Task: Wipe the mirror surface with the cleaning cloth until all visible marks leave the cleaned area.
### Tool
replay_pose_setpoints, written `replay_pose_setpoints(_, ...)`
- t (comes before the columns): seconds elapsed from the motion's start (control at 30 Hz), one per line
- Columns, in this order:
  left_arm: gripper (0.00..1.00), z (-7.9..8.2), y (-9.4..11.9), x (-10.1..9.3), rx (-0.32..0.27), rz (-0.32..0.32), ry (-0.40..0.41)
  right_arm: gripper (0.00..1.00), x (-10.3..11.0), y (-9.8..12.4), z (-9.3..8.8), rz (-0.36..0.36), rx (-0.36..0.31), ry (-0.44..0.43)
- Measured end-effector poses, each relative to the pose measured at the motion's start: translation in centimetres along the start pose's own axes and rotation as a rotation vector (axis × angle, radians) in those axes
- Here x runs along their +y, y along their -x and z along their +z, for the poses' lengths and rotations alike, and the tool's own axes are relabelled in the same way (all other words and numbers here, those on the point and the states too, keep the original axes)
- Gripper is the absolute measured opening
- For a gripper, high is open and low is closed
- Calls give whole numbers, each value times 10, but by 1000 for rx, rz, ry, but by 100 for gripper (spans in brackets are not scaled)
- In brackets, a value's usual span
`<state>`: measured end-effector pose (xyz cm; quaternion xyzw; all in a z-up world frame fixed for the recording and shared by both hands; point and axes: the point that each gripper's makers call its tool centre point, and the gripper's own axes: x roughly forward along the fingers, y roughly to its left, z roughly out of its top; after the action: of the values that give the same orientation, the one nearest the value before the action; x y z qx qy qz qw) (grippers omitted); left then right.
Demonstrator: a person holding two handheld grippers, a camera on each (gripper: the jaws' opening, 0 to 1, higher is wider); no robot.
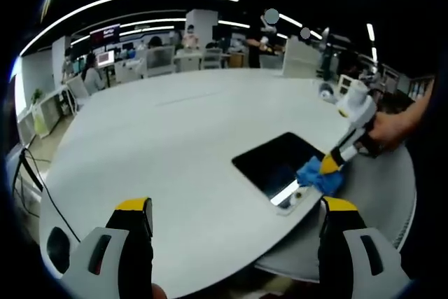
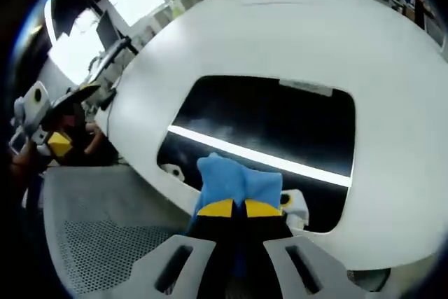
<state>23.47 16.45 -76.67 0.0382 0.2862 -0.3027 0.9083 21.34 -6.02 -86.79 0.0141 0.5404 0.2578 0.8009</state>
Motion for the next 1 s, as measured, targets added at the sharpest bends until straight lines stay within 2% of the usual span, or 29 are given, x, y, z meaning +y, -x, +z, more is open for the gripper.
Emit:
replay_pose_setpoints(0.37, 100, 6, -9, -5, -13, -2, 2, 0, 2, 0, -2, 13, 3, 26)
replay_pose_setpoints(0.77, 100, 0, -8, -7, -15, 18, 21, 0, 1, 0, -1, 36, -1, 0)
replay_pose_setpoints(1.0, 100, 0, -6, -6, -17, 29, 26, 0, -14, 6, -4, 28, 9, -34)
